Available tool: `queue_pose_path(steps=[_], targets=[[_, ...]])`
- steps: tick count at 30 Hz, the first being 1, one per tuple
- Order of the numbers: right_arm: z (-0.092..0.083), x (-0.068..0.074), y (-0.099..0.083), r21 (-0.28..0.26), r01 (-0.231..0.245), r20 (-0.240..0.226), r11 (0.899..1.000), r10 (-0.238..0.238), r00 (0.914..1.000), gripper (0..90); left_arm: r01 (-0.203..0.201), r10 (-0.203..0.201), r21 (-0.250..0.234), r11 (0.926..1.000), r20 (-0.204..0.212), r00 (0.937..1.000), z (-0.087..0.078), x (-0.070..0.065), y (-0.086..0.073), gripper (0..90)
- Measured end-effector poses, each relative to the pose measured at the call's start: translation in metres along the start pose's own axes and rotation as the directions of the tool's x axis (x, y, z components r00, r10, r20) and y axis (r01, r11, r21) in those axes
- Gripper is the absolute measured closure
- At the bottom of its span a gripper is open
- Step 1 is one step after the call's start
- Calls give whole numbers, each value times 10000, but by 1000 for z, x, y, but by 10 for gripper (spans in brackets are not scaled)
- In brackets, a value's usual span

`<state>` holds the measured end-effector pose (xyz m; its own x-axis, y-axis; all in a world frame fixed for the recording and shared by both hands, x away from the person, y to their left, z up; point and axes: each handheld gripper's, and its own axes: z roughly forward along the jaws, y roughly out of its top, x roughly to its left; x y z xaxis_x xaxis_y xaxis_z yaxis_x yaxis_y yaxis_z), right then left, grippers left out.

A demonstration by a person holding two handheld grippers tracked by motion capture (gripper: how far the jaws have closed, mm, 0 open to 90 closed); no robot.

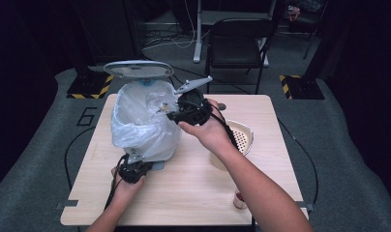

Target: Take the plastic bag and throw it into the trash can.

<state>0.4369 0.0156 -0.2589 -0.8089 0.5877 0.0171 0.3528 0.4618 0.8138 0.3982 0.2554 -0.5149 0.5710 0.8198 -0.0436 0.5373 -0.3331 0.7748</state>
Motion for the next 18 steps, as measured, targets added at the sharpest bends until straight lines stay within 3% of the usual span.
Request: queue_pose_path(steps=[10, 18], targets=[[25, 1, 12, -99, 132, 14, 9999, -131, 9999, 709, -55, 55, 4, 10000, -26, 10000, 0, 0, 0, 900], [39, 2, 16, -157, 106, -89, 9998, -107, 9999, 708, 145, -144, -91, 9999, 84, 9999, 1, -1, 0, 900]])
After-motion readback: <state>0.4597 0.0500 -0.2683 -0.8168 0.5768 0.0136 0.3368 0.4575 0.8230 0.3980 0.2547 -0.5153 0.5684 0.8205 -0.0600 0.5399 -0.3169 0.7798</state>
